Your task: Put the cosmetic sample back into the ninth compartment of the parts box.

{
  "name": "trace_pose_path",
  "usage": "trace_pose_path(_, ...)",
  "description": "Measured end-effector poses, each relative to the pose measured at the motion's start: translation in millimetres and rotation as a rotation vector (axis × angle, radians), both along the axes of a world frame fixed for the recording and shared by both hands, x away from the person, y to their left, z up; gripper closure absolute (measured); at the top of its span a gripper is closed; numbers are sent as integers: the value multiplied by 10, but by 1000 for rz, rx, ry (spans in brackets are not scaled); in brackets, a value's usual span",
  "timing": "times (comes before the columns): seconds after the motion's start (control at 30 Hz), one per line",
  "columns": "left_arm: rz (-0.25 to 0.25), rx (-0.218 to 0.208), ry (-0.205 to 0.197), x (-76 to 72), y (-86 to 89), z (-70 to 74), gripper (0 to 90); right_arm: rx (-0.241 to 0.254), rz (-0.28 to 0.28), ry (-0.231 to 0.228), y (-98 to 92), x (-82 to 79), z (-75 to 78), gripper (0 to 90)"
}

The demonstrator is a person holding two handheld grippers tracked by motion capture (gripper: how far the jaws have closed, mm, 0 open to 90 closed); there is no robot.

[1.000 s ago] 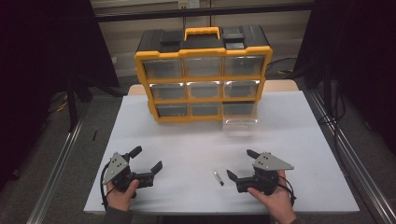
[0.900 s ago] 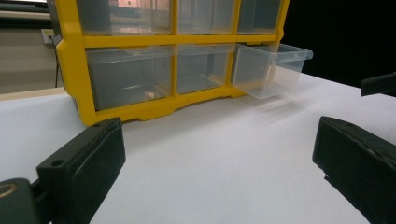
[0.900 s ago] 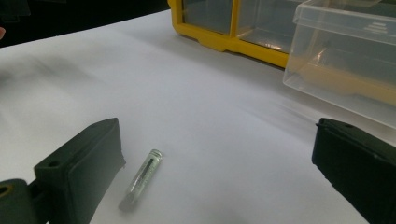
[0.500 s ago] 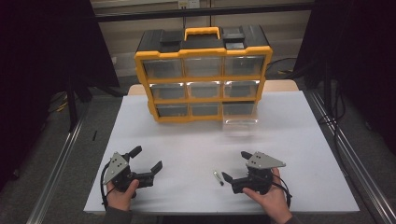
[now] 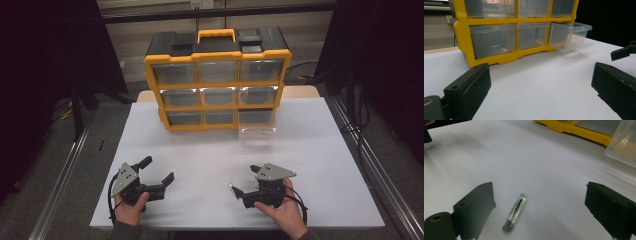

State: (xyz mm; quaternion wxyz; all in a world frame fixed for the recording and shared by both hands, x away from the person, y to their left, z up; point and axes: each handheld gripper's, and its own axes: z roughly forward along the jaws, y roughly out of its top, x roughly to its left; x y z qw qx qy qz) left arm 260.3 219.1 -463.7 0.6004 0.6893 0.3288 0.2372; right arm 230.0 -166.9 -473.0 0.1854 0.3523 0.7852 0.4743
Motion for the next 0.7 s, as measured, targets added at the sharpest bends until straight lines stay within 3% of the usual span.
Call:
trace_pose_path(0.2,-5,2,2,-1,-8,-1,26,-34,28,34,61,-1,-30,173)
trace_pose_path(0.23,4,-23,1,-3,-30,-4,26,-42,27,37,73,0,-36,178)
trace_pose_path(0.27,-14,12,-4,-2,-7,0,26,-43,32,44,85,3,-42,213)
trace_pose_path(0.33,-16,7,-1,-1,-12,-4,26,-47,50,68,102,6,-49,312)
trace_pose_path(0.37,-16,7,-1,-1,-12,-5,26,-47,50,68,102,6,-49,312)
trace_pose_path(0.4,-16,8,-1,0,-11,-4,26,-49,61,84,110,8,-55,392)
trace_pose_path(0.7,-25,7,-2,3,-14,-7,26,-83,88,134,171,29,-88,632)
